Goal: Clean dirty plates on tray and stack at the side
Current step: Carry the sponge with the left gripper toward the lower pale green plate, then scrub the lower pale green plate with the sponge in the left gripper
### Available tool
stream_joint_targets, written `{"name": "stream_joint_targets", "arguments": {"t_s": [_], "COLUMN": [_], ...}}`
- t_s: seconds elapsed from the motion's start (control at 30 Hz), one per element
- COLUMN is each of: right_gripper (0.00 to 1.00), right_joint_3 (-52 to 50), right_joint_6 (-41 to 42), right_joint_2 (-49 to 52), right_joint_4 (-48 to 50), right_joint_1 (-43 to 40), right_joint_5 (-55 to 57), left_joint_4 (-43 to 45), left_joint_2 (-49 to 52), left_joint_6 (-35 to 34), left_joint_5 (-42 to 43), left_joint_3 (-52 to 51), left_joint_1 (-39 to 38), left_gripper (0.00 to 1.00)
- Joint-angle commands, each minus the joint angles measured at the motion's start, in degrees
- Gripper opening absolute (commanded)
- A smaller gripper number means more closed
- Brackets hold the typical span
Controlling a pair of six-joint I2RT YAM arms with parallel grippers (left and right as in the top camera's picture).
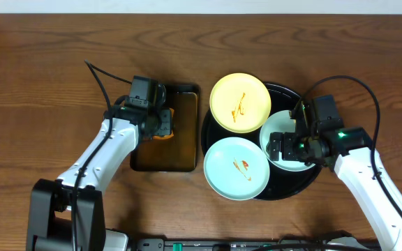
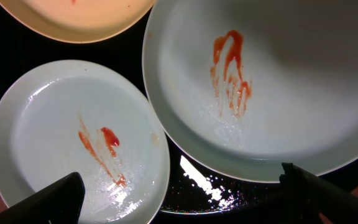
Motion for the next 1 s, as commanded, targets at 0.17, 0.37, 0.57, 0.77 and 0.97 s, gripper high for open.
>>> {"name": "stream_joint_targets", "arguments": {"t_s": [0.17, 0.37, 0.57, 0.77, 0.97], "right_gripper": [0.99, 0.99, 0.83, 0.61, 0.54], "right_joint_3": [1.07, 1.03, -0.85, -7.41, -14.45], "right_joint_6": [-0.28, -0.28, -0.28, 0.0, 4.46], "right_joint_2": [-0.46, -0.46, -0.44, -0.44, -0.44], "right_joint_4": [-0.72, -4.24, -4.68, -0.48, 7.65], "right_joint_1": [0.46, 0.46, 0.48, 0.48, 0.46], "right_joint_5": [0.13, -0.33, -4.15, -11.78, -13.79], "left_joint_4": [-0.7, -1.73, 0.33, 1.81, 5.55], "left_joint_2": [-0.33, -4.33, -10.47, -8.52, -3.04], "left_joint_6": [-0.55, -0.52, 0.07, -6.78, -13.22], "left_joint_5": [1.18, 12.28, 11.67, 11.67, 11.69], "left_joint_3": [0.02, 0.2, 0.2, 0.17, 0.17], "left_joint_1": [-0.07, -2.36, -11.54, -21.79, -30.01], "left_gripper": [0.07, 0.08, 0.08, 0.07, 0.08]}}
